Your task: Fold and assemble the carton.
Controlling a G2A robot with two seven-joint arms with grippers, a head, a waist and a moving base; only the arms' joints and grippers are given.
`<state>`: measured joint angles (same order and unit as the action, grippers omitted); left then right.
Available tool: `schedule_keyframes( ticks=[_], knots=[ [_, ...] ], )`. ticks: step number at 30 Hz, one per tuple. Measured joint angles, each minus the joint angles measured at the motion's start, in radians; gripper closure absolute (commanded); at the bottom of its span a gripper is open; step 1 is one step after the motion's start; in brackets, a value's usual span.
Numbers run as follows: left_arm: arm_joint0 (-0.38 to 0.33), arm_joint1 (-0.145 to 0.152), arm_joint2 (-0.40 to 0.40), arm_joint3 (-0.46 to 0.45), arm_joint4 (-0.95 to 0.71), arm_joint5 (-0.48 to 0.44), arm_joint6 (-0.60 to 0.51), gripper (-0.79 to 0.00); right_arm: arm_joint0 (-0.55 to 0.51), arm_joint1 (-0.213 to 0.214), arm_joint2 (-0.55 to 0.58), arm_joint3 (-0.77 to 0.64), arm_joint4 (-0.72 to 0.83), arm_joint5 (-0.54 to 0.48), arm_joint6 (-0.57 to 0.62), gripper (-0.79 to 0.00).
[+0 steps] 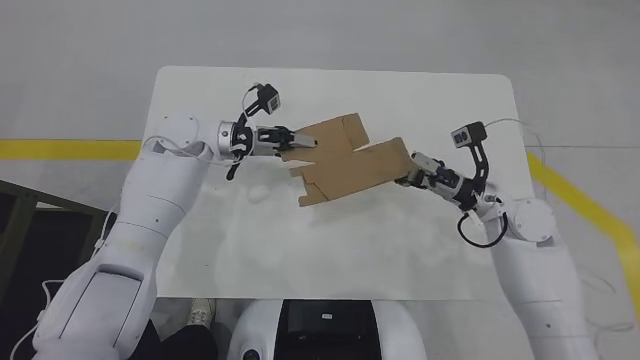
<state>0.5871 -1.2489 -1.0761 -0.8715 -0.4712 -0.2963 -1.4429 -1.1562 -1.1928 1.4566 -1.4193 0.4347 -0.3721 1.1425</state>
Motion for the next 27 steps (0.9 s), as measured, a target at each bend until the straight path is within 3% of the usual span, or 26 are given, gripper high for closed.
schedule_keyframes(
  ticks=[3,22,27],
  knots=[
    [-0.001,0.001,0.009,-0.006,0.018,-0.005,-0.012,0.0,0.022,0.003,-0.008,0.029,0.032,-0.017,0.065,-0.785],
    [-0.001,0.0,0.017,-0.009,0.017,-0.009,-0.019,0.0,0.042,0.001,-0.032,0.053,0.016,0.001,0.021,-0.785],
    [0.032,0.007,0.014,-0.064,0.035,0.016,0.021,0.0,0.058,0.007,-0.042,0.073,0.041,0.025,0.088,-0.785]
  ],
)
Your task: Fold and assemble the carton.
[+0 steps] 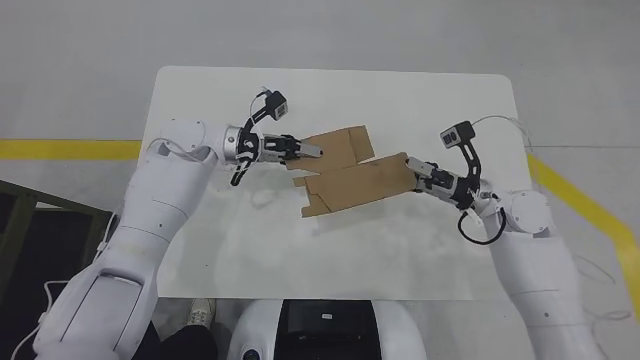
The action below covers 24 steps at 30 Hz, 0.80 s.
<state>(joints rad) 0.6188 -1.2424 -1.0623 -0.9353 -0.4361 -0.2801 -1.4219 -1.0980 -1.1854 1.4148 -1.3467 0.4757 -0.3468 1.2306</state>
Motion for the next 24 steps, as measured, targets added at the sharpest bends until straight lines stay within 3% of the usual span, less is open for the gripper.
schedule_keyframes(
  ticks=[9,24],
  knots=[
    [0.026,0.013,-0.001,-0.051,0.006,0.028,-0.056,0.0,0.08,0.008,-0.037,0.099,0.074,0.016,0.226,-0.785],
    [0.009,0.011,0.032,-0.045,-0.004,0.015,-0.083,0.0,0.132,0.011,-0.124,0.144,0.094,0.039,0.281,-0.785]
  ],
)
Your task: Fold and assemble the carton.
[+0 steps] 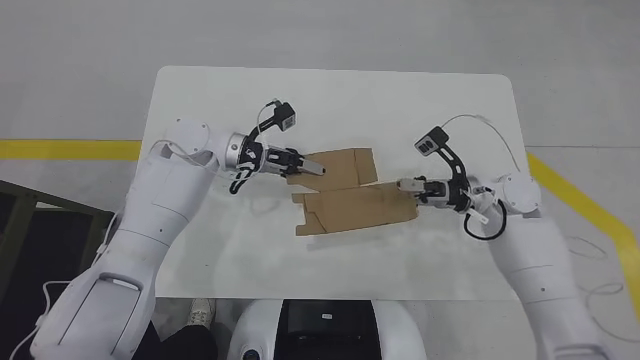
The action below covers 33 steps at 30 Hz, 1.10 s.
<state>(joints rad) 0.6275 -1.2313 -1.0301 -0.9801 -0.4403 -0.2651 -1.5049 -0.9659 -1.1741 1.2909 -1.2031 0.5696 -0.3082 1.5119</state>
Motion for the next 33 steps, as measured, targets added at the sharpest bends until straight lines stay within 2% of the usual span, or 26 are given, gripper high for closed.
schedule_keyframes(
  ticks=[13,14,17,18,19,22,26,32,33],
  knots=[
    [-0.012,-0.003,0.026,0.016,0.006,-0.007,0.009,0.0,0.005,0.009,-0.059,-0.017,-0.004,0.008,0.008,-0.785],
    [-0.014,-0.003,0.028,0.018,0.005,-0.008,0.009,0.0,0.008,0.01,-0.063,-0.016,-0.007,0.008,0.008,-0.745],
    [-0.017,-0.003,0.03,0.02,0.004,-0.011,0.01,0.0,0.012,0.013,-0.072,-0.014,-0.008,0.006,0.006,-0.533],
    [-0.019,-0.003,0.03,0.021,0.005,-0.011,0.011,0.0,0.013,0.013,-0.074,-0.014,-0.009,0.006,0.006,-0.406],
    [-0.02,-0.002,0.031,0.021,0.005,-0.012,0.011,0.0,0.015,0.014,-0.076,-0.013,-0.01,0.006,0.006,-0.369],
    [-0.021,-0.001,0.031,0.022,0.005,-0.013,0.011,0.0,0.018,0.018,-0.082,-0.009,-0.019,0.007,0.007,-0.336],
    [-0.022,0.001,0.031,0.021,0.005,-0.011,0.008,0.0,0.021,0.024,-0.087,0.001,-0.028,0.006,0.006,-0.249],
    [-0.019,0.004,0.028,0.019,0.002,-0.009,0.007,0.0,0.024,0.029,-0.099,0.003,-0.024,0.007,0.007,-0.009],
    [-0.019,0.005,0.028,0.019,0.002,-0.009,0.007,0.0,0.024,0.03,-0.101,0.003,-0.024,0.007,0.007,0.0]
  ],
)
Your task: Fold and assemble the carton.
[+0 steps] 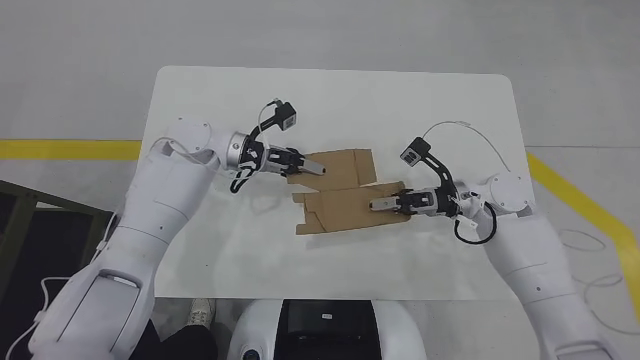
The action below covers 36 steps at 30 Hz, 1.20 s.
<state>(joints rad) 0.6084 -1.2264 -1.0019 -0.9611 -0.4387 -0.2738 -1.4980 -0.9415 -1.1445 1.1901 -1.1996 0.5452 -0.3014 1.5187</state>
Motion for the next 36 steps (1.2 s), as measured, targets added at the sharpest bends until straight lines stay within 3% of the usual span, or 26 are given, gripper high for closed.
schedule_keyframes(
  ticks=[5,6,7,8,19,36],
  knots=[
    [-0.001,0.001,0.003,0.0,0.001,-0.002,-0.001,0.0,0.003,0.004,-0.005,0.004,0.007,-0.003,-0.003,0.0],
    [-0.001,0.001,0.003,0.0,0.0,-0.003,0.001,-0.092,0.004,0.005,-0.005,0.006,0.009,-0.003,-0.003,0.0],
    [0.0,0.001,0.004,0.0,-0.002,-0.004,0.003,-0.271,0.005,0.006,-0.005,0.007,0.01,-0.003,-0.003,0.0],
    [0.001,0.001,0.004,0.0,-0.006,-0.004,0.006,-0.785,0.006,0.007,-0.005,0.008,0.013,-0.004,-0.004,0.0],
    [0.008,0.015,-0.045,0.024,-0.045,0.0,0.04,-0.785,0.008,0.014,0.006,0.024,0.015,-0.029,-0.05,0.0],
    [0.034,0.037,-0.086,-0.057,-0.062,0.029,0.025,-0.785,-0.003,0.022,-0.016,0.024,-0.055,-0.04,-0.107,0.0]
  ],
)
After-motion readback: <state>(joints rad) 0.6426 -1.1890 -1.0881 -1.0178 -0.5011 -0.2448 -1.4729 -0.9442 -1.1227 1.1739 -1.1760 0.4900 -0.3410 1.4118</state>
